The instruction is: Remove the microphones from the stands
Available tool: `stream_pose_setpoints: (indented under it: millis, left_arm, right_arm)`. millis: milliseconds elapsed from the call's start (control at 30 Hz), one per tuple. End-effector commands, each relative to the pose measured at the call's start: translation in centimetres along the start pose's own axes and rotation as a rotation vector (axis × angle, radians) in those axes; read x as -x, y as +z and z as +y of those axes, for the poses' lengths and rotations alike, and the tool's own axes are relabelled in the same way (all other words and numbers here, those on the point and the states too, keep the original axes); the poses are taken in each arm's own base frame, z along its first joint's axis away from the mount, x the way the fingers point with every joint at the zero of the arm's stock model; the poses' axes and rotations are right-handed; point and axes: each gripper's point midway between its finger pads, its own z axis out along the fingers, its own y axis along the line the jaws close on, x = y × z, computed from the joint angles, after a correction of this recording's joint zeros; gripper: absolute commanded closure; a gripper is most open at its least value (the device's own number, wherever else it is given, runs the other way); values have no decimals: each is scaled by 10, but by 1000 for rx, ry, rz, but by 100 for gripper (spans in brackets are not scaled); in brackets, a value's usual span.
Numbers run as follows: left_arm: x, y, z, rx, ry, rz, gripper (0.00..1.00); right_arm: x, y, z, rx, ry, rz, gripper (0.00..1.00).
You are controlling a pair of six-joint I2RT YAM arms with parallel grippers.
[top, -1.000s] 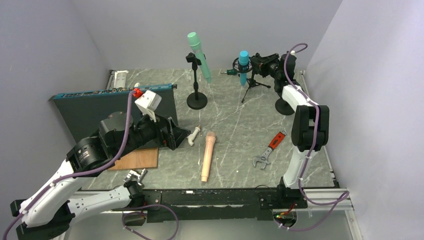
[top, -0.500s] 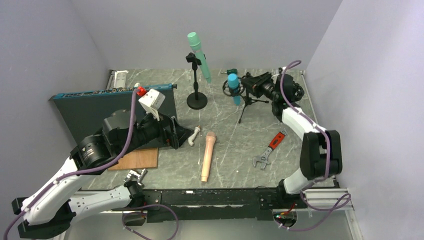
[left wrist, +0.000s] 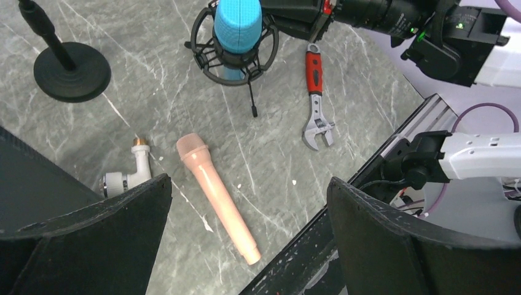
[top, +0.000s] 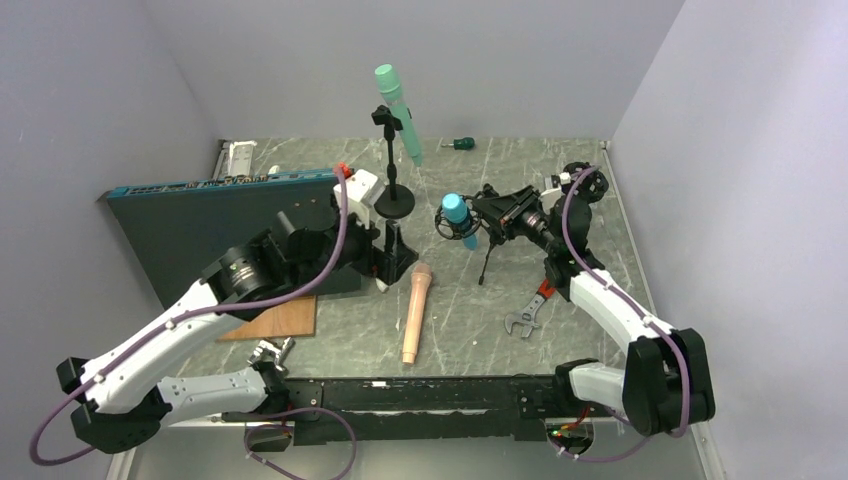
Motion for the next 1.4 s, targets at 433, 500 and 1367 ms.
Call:
stream_pose_setpoints:
  millis: [433, 500, 1367]
  left_arm:
    - [44, 100, -29, -62, 89, -103, 1]
    - [42, 114, -27, -48, 91, -93, 1]
    - [55, 163, -25, 40, 114, -38, 100]
  right_arm:
    - [-29, -25, -30, 17, 107, 78, 100]
    - [-30, -25, -28, 18, 97, 79, 100]
    - [-23, -27, -32, 19, 75, 64, 100]
